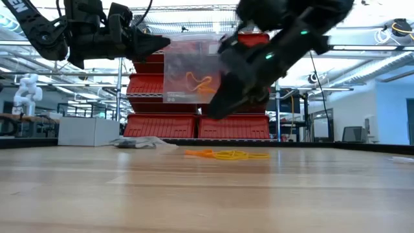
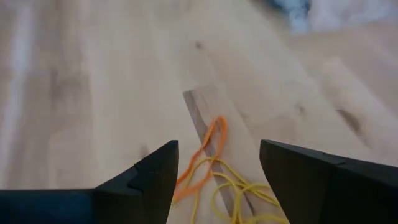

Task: Sort rubber bands
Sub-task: Put the orange rubber band into the top right transparent zip bag

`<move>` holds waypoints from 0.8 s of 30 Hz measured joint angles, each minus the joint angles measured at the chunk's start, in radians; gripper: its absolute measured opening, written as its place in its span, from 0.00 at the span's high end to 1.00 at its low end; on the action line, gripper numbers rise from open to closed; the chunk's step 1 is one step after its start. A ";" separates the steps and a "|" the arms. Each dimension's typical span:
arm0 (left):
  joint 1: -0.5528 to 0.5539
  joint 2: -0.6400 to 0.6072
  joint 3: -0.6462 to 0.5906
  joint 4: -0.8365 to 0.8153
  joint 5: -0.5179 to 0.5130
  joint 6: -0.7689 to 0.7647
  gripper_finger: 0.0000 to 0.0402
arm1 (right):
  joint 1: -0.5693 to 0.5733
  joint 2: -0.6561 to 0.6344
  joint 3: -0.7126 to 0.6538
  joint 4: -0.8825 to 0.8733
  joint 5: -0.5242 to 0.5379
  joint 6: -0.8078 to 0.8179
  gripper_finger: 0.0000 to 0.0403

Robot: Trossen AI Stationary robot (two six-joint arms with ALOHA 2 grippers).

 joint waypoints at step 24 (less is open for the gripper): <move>0.001 0.000 0.000 -0.005 -0.004 0.002 1.00 | -0.047 0.391 0.482 -0.439 -0.014 -0.025 0.81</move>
